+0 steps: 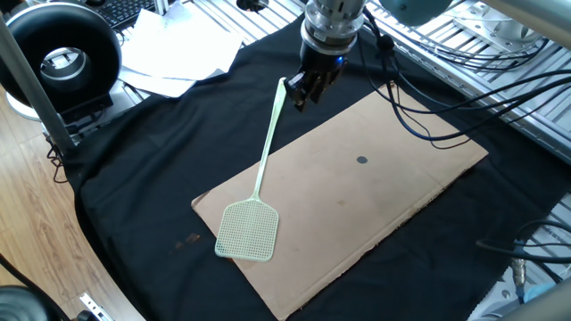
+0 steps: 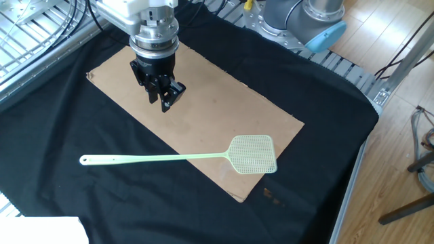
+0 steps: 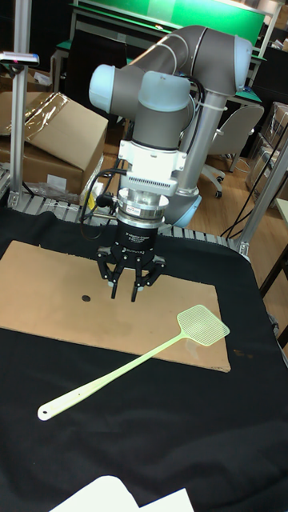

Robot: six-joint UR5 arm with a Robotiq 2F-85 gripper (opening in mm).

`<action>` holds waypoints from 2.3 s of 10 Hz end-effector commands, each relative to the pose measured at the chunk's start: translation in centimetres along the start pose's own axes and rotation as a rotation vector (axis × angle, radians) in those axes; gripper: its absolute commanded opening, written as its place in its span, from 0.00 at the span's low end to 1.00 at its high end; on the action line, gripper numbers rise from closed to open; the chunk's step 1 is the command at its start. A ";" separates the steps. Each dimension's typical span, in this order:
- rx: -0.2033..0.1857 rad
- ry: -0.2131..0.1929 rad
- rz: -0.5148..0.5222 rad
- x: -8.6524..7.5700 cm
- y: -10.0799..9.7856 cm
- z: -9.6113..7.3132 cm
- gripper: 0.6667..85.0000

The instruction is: Swat with a flyswatter

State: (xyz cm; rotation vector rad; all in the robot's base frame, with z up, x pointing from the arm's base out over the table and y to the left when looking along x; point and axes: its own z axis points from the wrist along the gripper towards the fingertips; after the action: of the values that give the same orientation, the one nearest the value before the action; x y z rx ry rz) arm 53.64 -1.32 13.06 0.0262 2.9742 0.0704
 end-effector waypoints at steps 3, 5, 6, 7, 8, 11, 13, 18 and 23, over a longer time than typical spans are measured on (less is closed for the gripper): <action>-0.036 0.007 0.021 -0.2 1.1 0.2 0.45; -0.037 0.010 0.013 -0.2 1.2 0.1 0.45; -0.028 0.011 0.007 -0.2 0.9 -0.1 0.45; -0.017 0.014 -0.001 -0.1 0.6 -0.2 0.44; -0.011 0.014 -0.005 -0.1 0.5 -0.2 0.44; 0.004 0.014 -0.023 -0.1 0.1 -0.4 0.44; 0.013 0.005 -0.026 -0.3 -0.1 -0.4 0.44; 0.024 -0.041 -0.048 -1.5 -0.4 -0.4 0.44; 0.077 0.063 -0.069 1.1 -1.9 -0.5 0.53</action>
State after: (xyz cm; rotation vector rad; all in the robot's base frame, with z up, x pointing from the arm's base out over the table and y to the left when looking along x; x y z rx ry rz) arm 53.43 -2.78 13.25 -0.0666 2.9970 -0.0357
